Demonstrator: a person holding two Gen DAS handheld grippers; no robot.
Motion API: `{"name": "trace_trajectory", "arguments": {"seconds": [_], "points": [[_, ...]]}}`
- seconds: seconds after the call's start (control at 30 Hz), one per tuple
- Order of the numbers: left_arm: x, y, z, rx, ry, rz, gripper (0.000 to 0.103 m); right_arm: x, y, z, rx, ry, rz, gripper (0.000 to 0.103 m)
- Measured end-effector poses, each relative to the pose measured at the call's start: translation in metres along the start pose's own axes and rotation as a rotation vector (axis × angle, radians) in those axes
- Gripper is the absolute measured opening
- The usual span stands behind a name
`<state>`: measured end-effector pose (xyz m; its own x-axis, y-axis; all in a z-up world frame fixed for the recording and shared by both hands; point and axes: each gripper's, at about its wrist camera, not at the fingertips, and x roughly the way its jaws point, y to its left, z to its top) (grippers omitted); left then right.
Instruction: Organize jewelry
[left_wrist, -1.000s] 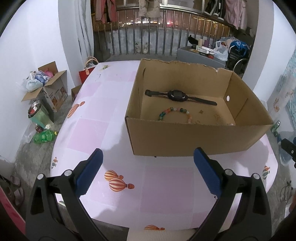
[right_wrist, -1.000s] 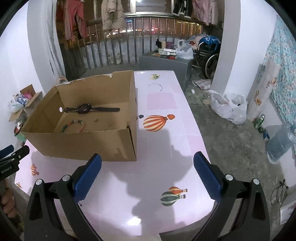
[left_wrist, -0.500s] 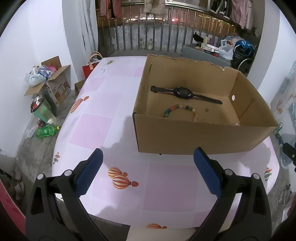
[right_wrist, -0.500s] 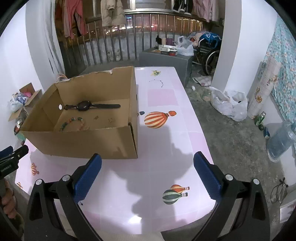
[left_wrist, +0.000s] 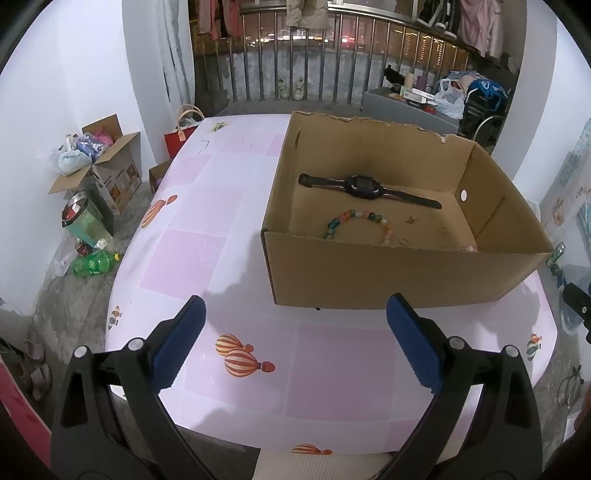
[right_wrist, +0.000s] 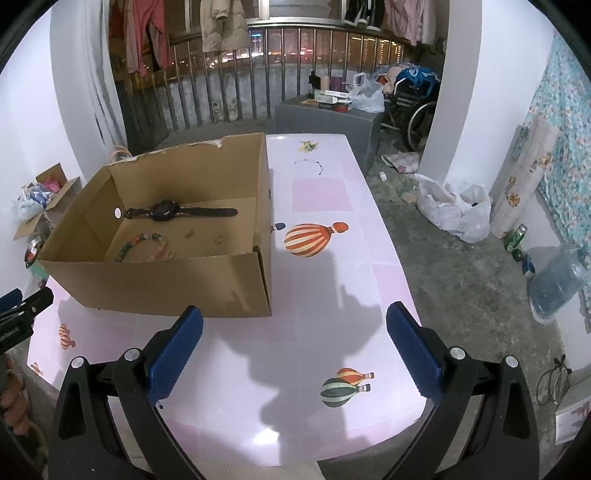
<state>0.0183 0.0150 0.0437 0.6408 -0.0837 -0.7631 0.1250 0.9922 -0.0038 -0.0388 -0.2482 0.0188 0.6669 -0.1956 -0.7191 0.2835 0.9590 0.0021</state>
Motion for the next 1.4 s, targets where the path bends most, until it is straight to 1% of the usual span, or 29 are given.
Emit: {"name": "trace_trajectory", "arguments": {"seconds": [0.33,1.13,1.4], "points": [[-0.002,0.001,0.002,0.004,-0.005,0.003,0.095,-0.003,0.006,0.007,-0.009,-0.004,0.02,0.097],[-0.003,0.002,0.005,0.0,-0.005,0.008,0.095,-0.006,0.011,0.012,-0.016,-0.009,0.005,0.097],[-0.006,0.001,0.007,0.004,-0.019,0.007,0.095,-0.013,0.008,0.014,-0.013,-0.029,-0.009,0.097]]}}
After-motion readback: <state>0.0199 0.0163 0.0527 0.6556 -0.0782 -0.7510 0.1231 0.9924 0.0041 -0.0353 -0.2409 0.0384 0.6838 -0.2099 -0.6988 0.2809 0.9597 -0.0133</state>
